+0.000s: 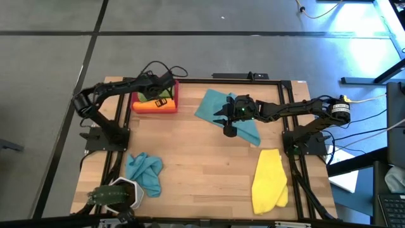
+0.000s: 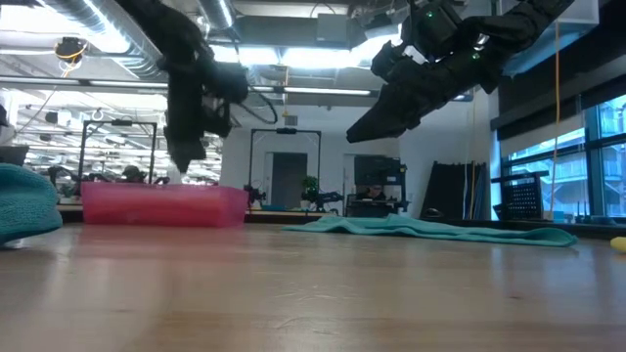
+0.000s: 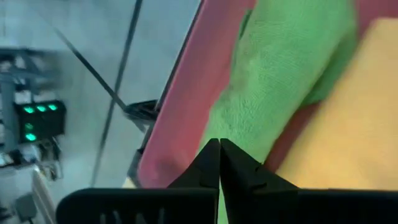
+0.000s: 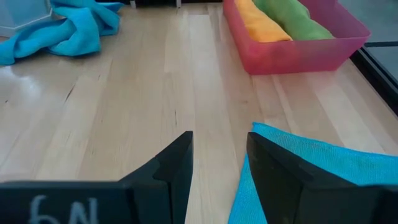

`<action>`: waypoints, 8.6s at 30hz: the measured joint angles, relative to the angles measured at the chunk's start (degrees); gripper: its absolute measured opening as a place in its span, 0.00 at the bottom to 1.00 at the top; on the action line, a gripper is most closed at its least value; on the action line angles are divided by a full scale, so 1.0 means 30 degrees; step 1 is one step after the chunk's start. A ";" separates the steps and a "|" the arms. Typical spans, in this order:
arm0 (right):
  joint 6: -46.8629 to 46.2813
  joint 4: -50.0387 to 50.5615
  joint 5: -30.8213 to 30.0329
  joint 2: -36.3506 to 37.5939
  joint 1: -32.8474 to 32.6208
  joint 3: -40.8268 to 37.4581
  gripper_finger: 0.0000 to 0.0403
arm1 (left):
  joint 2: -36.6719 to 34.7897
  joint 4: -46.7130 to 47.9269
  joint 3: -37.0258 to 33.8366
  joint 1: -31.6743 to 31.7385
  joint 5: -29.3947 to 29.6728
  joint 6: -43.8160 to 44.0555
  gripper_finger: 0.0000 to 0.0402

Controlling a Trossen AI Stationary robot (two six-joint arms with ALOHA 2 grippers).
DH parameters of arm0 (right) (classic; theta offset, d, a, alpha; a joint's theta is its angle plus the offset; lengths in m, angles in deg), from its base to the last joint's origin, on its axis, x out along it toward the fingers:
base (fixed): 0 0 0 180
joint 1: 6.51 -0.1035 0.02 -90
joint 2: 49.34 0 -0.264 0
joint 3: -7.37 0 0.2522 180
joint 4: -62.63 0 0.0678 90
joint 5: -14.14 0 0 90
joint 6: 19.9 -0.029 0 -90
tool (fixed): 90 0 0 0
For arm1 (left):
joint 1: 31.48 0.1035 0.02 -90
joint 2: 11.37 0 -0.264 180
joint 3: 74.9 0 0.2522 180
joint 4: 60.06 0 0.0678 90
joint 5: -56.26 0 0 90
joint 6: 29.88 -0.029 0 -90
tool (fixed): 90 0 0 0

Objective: Roll microfiber towels into tight, uniform cylinder then place into a basket
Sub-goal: Fold the right blue microfiber towel

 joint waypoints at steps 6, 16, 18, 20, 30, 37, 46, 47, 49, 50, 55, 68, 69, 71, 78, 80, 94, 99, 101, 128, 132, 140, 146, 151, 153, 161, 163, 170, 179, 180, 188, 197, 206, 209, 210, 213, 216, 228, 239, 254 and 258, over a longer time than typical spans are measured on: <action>0.0001 0.0147 0.0004 0.0000 0.0007 0.0000 0.38 | 0.2304 0.0217 -0.0021 0.1016 -0.1367 0.0178 0.00; 0.0051 0.0024 -0.0002 -0.0007 0.0008 0.0000 0.38 | 0.2919 0.1227 -0.0022 0.0301 -0.3643 0.0156 0.00; 0.0058 0.0017 -0.0002 -0.0007 0.0050 0.0000 0.38 | 0.2926 0.1182 -0.0022 0.0098 -0.3896 0.0093 0.00; 0.0046 0.0015 -0.0002 -0.0007 0.0146 0.0000 0.38 | 0.2926 0.1183 -0.0022 0.0058 -0.4334 -0.0288 0.00; 0.0000 0.0213 -0.0002 -0.0007 0.0270 0.0000 0.38 | -0.0289 0.2874 0.2245 -0.1378 -0.4430 0.0677 0.00; -0.0102 0.0598 -0.0002 -0.0007 0.0262 0.0000 0.38 | -0.4306 0.0178 0.1764 -0.4430 -0.7121 0.2275 0.00; 0.0766 0.0551 0.0973 0.0587 -0.0978 0.0000 0.38 | -0.5711 -1.1048 -0.1523 -1.2571 -0.6748 0.2067 0.00; 0.0676 0.1061 0.1008 0.0973 -0.1126 0.0000 0.38 | -0.5708 -1.1762 -0.1603 -1.3370 -0.6489 0.1656 0.00; 0.0353 0.2033 0.1005 0.1712 -0.1458 0.0005 0.38 | -0.5718 -1.3000 -0.1617 -1.4788 -0.5703 0.1467 0.00; 0.0318 0.2632 0.0954 0.2070 -0.1667 0.0007 0.38 | -0.5726 -1.3465 -0.1617 -1.5413 -0.5415 0.1474 0.00; 0.0048 0.4057 -0.0632 0.3703 -0.3472 0.0000 0.38 | -0.5370 -1.5510 -0.1617 -1.7919 -0.4740 0.1228 0.00; -0.0546 0.2326 -0.5649 0.8515 -0.8256 -0.2747 0.38 | -0.4819 -2.3666 -0.7328 -1.8420 -0.3115 0.0880 0.00; -0.0554 0.1445 -0.5642 0.9005 -0.8360 -0.3637 0.38 | -0.4819 -2.5199 -0.8186 -1.8059 -0.3907 0.1263 0.00; -0.0623 -0.0598 -0.5685 0.9882 -0.8492 -0.5345 0.38 | -0.4819 -2.8333 -0.9715 -1.7486 -0.5564 0.1821 0.00; -0.0134 -0.4386 -0.7543 1.3015 -0.7997 -0.9719 0.38 | -0.4834 -3.3112 -1.2161 -1.6122 -0.7053 0.0665 0.00; 0.0106 -0.4949 -0.8460 1.3578 -0.7745 -1.0563 0.38 | -0.4834 -3.3002 -1.2336 -1.5549 -0.7053 0.0666 0.00; 0.2326 -0.7167 -0.9365 1.3988 -0.5974 -1.1074 0.38 | -0.4834 -3.3997 -1.2262 -1.3178 -0.9262 0.0733 0.00; 0.1401 -0.7570 -0.8965 1.4041 -0.5991 -1.1074 0.38 | -0.4834 -3.4555 -1.2262 -1.3324 -1.0075 0.0685 0.00; 0.1717 -0.7702 -0.8223 1.4559 -0.6145 -1.1067 0.38 | -0.4834 -3.4963 -1.2262 -1.3401 -1.0156 0.0669 0.00; 0.3641 -0.0869 -0.9502 2.5946 -0.8036 -1.1045 0.38 | -0.5548 -3.5035 -1.1730 -1.6388 -0.9990 0.0615 0.00; 0.4035 0.0453 -1.1766 2.7102 -0.8036 -1.1045 0.38 | -0.5548 -3.5184 -1.1730 -1.6381 -0.9989 0.0627 0.00; 0.4876 0.1545 -1.5950 2.7438 -0.8007 -1.1045 0.38 | -0.5548 -3.5181 -1.1723 -1.6373 -0.9872 0.1117 0.00; 0.4717 0.1642 -1.6169 2.7438 -0.8007 -1.1045 0.38 | -0.5548 -3.5187 -1.1723 -1.6373 -0.9409 0.1147 0.00; 0.3894 0.1620 -1.6177 2.7438 -0.8007 -1.1045 0.38 | -0.5540 -3.5181 -1.1723 -1.6373 -0.8939 0.1143 0.00; 0.3941 0.1613 -1.6177 2.7438 -0.8007 -1.1045 0.38 | -0.5540 -3.5167 -1.1723 -1.6366 -0.8751 0.0645 0.00; 0.3891 0.1613 -1.6174 2.7430 -0.8007 -1.1047 0.38 | -0.4729 -2.6932 -0.7774 -1.6403 -0.6728 -0.0208 0.00; 0.3883 0.1613 -1.6169 2.7430 -0.8007 -1.1045 0.38 | -0.3745 -2.5381 -0.6546 -1.6403 -0.6379 -0.0366 0.00; 0.3891 0.1613 -1.6169 2.7423 -0.8007 -1.1052 0.38 | 0.0310 -2.4939 -0.3583 -1.5918 -0.6401 -0.3294 0.00; 0.3891 0.1613 -1.6169 2.7423 -0.8007 -1.1052 0.38 | 0.4024 -2.3003 -0.0876 -1.4339 -0.6485 -0.1623 0.16; 0.3891 0.1613 -1.6169 2.7423 -0.8007 -1.1052 0.38 | 0.4326 -2.2696 -0.0657 -1.4173 -0.6478 -0.1313 0.19; 0.3891 0.1613 -1.6165 2.7423 -0.8008 -1.1052 0.38 | 0.6457 -2.2776 0.0190 -1.3473 -0.6478 -0.2134 0.35; 0.3891 0.1613 -1.6162 2.7423 -0.8014 -1.1067 0.38 | 0.8366 -2.7295 0.0240 -1.2780 -0.6300 -0.2234 0.34; 0.3891 0.1613 -1.6162 2.7423 -0.8014 -1.1067 0.38 | 0.9593 -2.6486 0.0233 -1.1748 -0.8553 -0.0806 0.36; 0.3891 0.1613 -1.6162 2.7423 -0.8014 -1.1067 0.38 | 0.9607 -2.6305 0.0375 -1.1359 -0.8860 -0.0184 0.38; 0.3891 0.1613 -1.6162 2.7423 -0.8014 -1.1067 0.38 | 0.9606 -2.5948 0.0621 -1.1248 -0.8923 -0.0208 0.38; 0.3892 0.1618 -1.6162 2.7423 -0.8011 -1.1067 0.38 | 0.9606 -2.3395 0.1852 -1.0941 -0.8926 -0.0310 0.40; 0.3891 0.1619 -1.6162 2.7430 -0.8014 -1.1067 0.38 | 0.9836 -2.0193 0.3527 -1.0777 -0.8719 -0.0840 0.41; 0.3897 0.1619 -1.6162 2.7430 -0.8013 -1.1067 0.38 | 1.2658 -1.3100 0.8969 -0.9600 -0.6642 -0.1959 0.41; 0.3895 0.1613 -1.6162 2.7430 -0.8011 -1.1067 0.38 | 1.2593 -1.1108 0.9005 -0.9114 -0.7607 -0.2301 0.41; 0.3898 0.1613 -1.6161 2.7423 -0.8014 -1.1067 0.38 | 1.3404 -1.3445 0.9021 -0.9201 -0.6418 -0.4515 0.37; 0.3898 0.1620 -1.6155 2.7423 -0.8014 -1.1060 0.38 | 1.3941 -1.3819 0.9094 -0.9320 -0.6252 -0.6194 0.26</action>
